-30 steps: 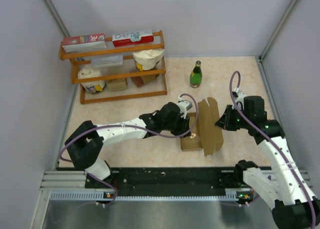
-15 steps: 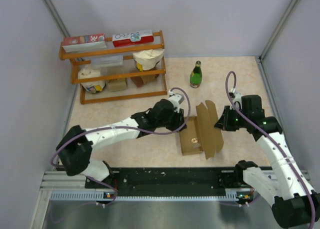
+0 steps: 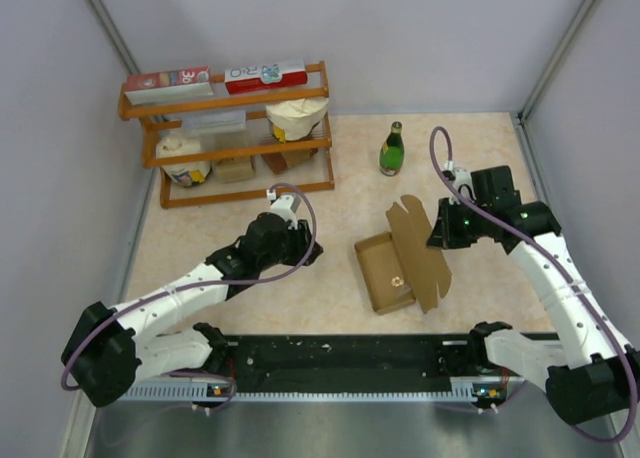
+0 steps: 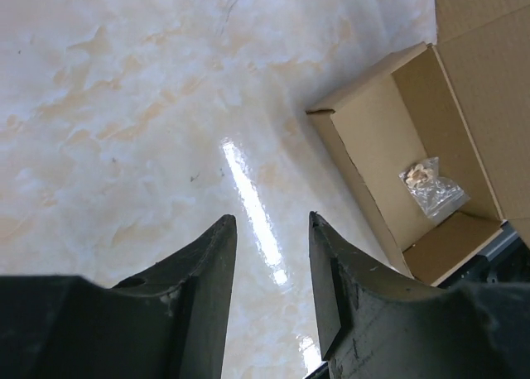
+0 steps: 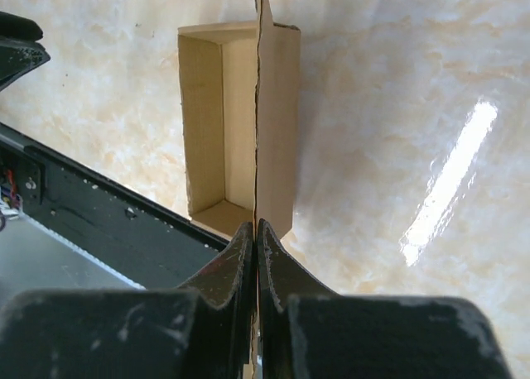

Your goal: Fold the paper box

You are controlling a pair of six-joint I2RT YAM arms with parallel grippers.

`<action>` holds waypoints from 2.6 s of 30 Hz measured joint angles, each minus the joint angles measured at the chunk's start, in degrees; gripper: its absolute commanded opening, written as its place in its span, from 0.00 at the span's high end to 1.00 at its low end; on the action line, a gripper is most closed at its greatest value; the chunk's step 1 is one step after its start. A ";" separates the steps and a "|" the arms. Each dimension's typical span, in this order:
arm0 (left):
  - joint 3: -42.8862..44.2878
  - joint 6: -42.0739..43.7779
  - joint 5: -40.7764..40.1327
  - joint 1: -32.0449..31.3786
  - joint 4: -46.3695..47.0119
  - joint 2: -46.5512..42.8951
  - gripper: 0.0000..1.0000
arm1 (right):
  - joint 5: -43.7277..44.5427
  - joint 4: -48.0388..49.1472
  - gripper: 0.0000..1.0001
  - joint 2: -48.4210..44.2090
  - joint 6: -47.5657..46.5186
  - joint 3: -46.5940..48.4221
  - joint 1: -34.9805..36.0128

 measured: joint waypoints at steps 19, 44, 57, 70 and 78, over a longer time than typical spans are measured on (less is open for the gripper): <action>-1.14 4.50 9.35 10.51 4.81 1.38 0.39 | 12.33 -2.93 1.00 15.91 -17.29 16.20 14.64; -4.74 31.85 32.59 10.95 21.94 -0.83 0.18 | -5.86 -14.62 1.00 30.99 -44.63 31.91 14.67; 1.29 37.70 37.11 10.93 25.35 10.23 0.24 | -8.39 -15.98 1.00 31.04 -46.60 31.80 15.02; 6.36 38.62 41.24 10.56 25.70 16.06 0.49 | -8.37 -15.96 1.00 31.04 -46.58 31.76 15.54; 7.69 39.30 44.19 10.19 22.88 16.79 0.69 | -7.87 -15.80 1.00 31.04 -46.47 31.74 15.54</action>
